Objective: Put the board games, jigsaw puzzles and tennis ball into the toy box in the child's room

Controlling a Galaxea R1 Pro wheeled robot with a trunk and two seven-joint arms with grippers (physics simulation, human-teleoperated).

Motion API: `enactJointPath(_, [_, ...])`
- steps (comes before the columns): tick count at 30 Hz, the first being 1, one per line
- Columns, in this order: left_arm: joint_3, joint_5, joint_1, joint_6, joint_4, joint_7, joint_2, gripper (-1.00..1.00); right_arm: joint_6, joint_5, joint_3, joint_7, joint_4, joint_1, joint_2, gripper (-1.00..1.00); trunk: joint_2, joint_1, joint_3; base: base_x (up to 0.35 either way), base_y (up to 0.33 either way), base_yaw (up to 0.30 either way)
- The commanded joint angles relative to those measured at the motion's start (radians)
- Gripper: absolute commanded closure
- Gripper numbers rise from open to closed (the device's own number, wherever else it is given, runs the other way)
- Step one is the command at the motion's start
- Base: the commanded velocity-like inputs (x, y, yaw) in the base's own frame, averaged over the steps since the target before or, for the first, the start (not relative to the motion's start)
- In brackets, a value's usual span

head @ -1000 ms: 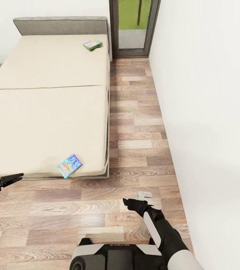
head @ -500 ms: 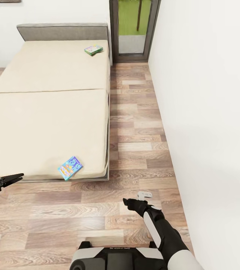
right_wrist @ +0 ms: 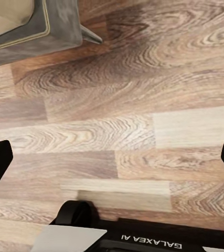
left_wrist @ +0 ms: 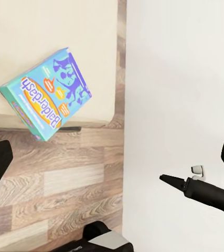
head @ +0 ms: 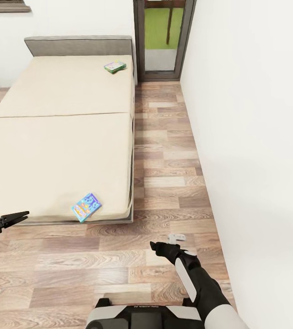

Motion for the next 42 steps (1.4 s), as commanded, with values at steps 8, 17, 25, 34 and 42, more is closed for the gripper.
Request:
enactJointPath(8, [0.0,-0.002,-0.001,0.011,0.0,-0.005,0.0,-1.0,0.005,-0.002,0.0,0.001,-0.001,0.0,0.0,-1.0,-0.001,0.0,0.013,0.0,0.0,0.0])
enactJointPath(17, [0.001,-0.002,-0.001,0.01,0.0,-0.004,0.0,-1.0,0.005,-0.002,0.0,0.001,-0.001,0.0,0.0,-1.0,-0.001,0.0,0.028,0.0,0.0,0.0])
enactJointPath(25, [0.001,-0.001,0.0,0.01,0.0,-0.005,0.001,-1.0,0.005,-0.002,0.001,0.001,-0.001,0.0,0.0,-1.0,-0.001,0.0,0.041,0.0,0.0,0.0])
enactJointPath(34, [0.001,0.0,0.0,0.01,0.0,-0.005,0.001,-1.0,0.005,-0.003,0.0,0.001,-0.001,0.0,0.0,-1.0,-0.001,0.0,0.056,0.0,0.0,0.0])
enactJointPath(42, [0.002,0.0,-0.001,0.01,0.0,-0.005,0.001,-1.0,0.006,-0.003,-0.001,0.001,-0.001,0.0,0.0,-1.0,-0.001,0.0,0.069,0.0,0.0,0.0])
